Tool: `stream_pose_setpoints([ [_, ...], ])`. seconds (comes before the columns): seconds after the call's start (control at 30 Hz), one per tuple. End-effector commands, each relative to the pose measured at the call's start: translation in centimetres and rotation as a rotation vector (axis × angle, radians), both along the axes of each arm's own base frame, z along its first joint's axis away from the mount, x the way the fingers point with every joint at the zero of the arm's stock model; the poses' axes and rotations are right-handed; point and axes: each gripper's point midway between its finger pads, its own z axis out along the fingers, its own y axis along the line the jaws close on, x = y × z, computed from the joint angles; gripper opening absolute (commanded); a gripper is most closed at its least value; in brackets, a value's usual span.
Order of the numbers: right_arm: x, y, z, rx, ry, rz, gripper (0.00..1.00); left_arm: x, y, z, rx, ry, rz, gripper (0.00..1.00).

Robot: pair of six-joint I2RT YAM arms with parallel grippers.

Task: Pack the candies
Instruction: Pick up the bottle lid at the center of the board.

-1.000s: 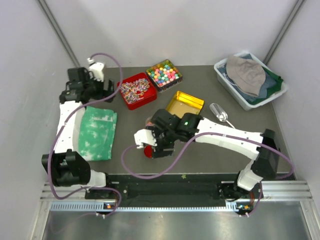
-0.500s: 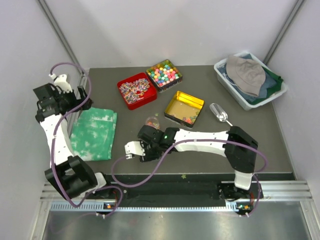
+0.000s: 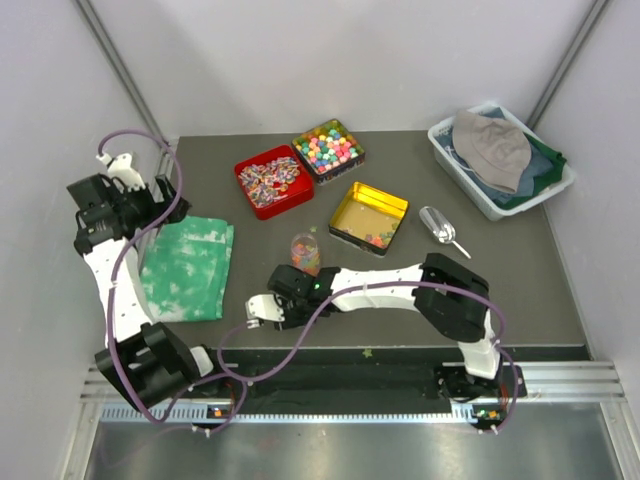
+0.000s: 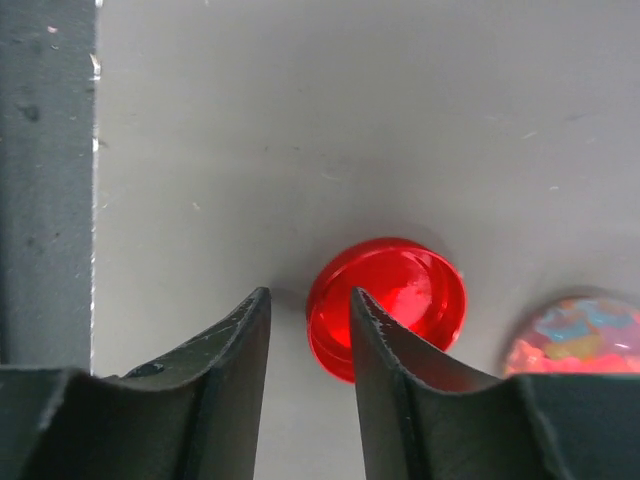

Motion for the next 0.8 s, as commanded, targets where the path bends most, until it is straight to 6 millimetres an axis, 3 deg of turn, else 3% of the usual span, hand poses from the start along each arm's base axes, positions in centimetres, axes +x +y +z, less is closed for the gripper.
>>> stream_pose_setpoints([
  [0.0,0.2,1.8,0.0,0.045,-0.021,-0.017,0.35,0.2,-0.3,2.0,0.011,-0.090,-0.016,0.99],
  [0.03,0.2,1.9,-0.1,0.046,-0.024,-0.017,0.29,0.1,-0.3,2.0,0.012,-0.091,-0.013,0.99],
  [0.1,0.1,2.0,-0.3,0.042,-0.021,-0.018,0.28,0.0,-0.4,1.8,0.006,-0.092,-0.015,0.99],
  [0.2,-0.2,2.1,-0.4,0.039,-0.015,-0.014,0.08,0.0,-0.5,1.6,-0.001,-0.092,-0.019,0.99],
  [0.27,-0.4,2.0,-0.2,0.029,-0.009,-0.009,0.00,0.0,-0.6,1.4,-0.006,-0.089,-0.022,0.99],
  [0.37,-1.0,1.8,0.9,0.033,0.008,0.007,0.00,-0.1,-0.9,1.5,0.002,-0.099,-0.046,0.99],
  [0.53,-2.5,0.0,6.7,0.076,0.098,0.057,0.00,-0.2,-2.2,1.2,0.024,-0.149,-0.162,0.99],
  [0.57,-2.4,0.2,8.8,0.106,0.125,0.056,0.00,-0.4,-2.6,0.7,0.021,-0.152,-0.192,0.99],
  [0.63,-3.9,-1.6,12.1,0.121,0.260,0.085,0.00,-0.6,-4.0,0.6,0.019,-0.193,-0.304,0.99],
  [0.67,-2.8,-1.9,14.5,0.170,0.278,0.074,0.00,-0.6,-4.3,0.1,0.011,-0.194,-0.336,0.99],
  [0.73,-3.8,-3.6,17.8,0.204,0.367,0.103,0.00,-0.6,-5.1,0.1,0.010,-0.224,-0.407,0.99],
  [0.77,-2.7,-4.1,20.1,0.252,0.363,0.095,0.00,-0.4,-5.7,-0.2,0.005,-0.226,-0.438,0.99],
])
